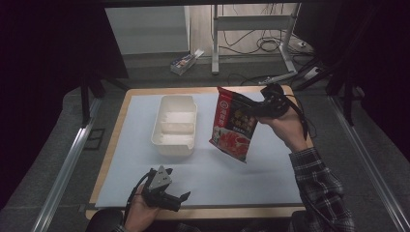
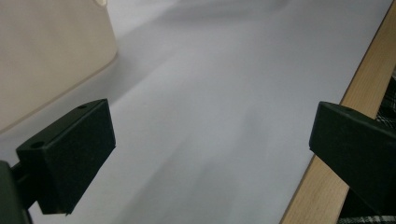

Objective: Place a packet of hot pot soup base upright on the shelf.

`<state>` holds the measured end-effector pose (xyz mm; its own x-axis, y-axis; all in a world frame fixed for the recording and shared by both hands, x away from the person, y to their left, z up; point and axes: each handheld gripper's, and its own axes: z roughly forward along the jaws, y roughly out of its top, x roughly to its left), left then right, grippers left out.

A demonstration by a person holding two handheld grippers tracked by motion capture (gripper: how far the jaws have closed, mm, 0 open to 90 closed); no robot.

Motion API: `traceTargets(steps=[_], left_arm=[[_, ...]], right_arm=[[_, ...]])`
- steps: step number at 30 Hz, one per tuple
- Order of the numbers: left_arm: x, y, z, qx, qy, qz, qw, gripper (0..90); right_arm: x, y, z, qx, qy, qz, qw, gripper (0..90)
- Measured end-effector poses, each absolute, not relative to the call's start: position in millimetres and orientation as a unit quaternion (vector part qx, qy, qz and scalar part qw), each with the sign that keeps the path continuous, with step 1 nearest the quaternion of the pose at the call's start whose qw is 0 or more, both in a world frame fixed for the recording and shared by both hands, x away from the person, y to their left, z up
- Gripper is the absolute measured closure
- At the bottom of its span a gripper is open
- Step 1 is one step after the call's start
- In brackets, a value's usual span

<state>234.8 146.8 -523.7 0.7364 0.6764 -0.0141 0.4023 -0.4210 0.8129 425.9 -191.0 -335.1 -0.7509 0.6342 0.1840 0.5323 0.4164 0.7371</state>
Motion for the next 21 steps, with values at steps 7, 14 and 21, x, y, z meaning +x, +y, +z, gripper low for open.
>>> traceTargets(steps=[7, 14, 21], left_arm=[[230.9, 149.6, -524.2, 0.827, 0.322, 0.171, 0.428, 0.0], [230.0, 151.1, -523.7, 0.825, 0.321, 0.175, 0.43, 0.0], [230.3, 150.8, -524.3, 0.828, 0.319, 0.177, 0.427, 0.0]], right_arm=[[435.4, -173.2, -328.9, 0.338, 0.838, 0.424, 0.055, 68.1], [450.1, -152.5, -325.6, 0.338, 0.832, 0.439, 0.043, 68.0], [462.5, -135.7, -322.1, 0.339, 0.827, 0.446, 0.039, 67.8]])
